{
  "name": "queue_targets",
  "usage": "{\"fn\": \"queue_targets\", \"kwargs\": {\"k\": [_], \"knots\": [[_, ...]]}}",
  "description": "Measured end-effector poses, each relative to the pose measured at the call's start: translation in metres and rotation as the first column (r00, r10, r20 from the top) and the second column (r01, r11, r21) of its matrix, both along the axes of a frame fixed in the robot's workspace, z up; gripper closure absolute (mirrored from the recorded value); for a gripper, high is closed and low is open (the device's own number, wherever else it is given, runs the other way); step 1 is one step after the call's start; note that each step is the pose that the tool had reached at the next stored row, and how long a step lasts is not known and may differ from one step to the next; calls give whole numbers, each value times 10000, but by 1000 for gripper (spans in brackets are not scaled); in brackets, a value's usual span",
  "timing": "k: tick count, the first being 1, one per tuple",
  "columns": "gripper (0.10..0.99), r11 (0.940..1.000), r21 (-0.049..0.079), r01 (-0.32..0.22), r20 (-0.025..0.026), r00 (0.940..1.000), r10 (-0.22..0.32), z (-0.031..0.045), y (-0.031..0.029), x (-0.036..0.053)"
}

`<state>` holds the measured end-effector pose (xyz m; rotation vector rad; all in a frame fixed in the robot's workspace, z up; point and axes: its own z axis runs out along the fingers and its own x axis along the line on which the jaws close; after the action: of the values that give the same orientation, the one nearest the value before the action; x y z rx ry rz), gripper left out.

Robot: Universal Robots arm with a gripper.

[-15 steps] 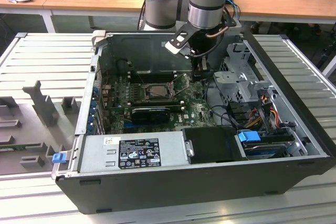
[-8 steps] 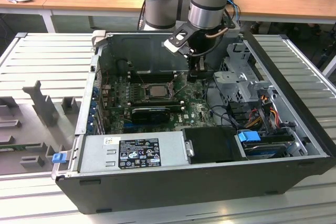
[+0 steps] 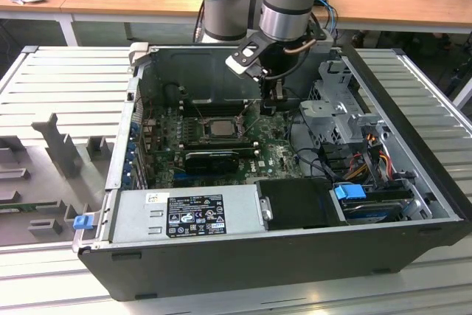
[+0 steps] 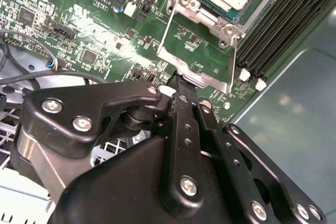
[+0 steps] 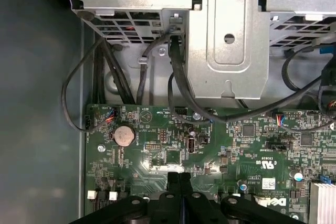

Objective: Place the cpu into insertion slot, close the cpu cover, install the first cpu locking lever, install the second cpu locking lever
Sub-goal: 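Close the cpu cover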

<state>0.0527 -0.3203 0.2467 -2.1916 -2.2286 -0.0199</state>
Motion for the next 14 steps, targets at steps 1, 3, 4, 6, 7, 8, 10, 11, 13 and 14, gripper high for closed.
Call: {"fn": "queue_targets", "kwargs": {"k": [1,3,4,6,7,8,10,11,13,14], "knots": [[980,10000,0,1,0,10000,-1,0,0,-4],[980,10000,0,0,0,10000,0,0,0,-23],[980,10000,0,0,0,10000,0,0,0,-29],[980,10000,1,0,0,10000,0,0,0,-40],[980,10000,1,0,0,10000,0,0,0,-45],[980,10000,1,0,0,10000,0,0,0,-48],[980,10000,1,0,0,10000,0,0,0,-60],[980,10000,1,1,1,10000,-1,0,0,-67],[980,10000,1,1,0,10000,-1,0,0,-75],[980,10000,1,0,0,10000,0,0,0,-80]]}}
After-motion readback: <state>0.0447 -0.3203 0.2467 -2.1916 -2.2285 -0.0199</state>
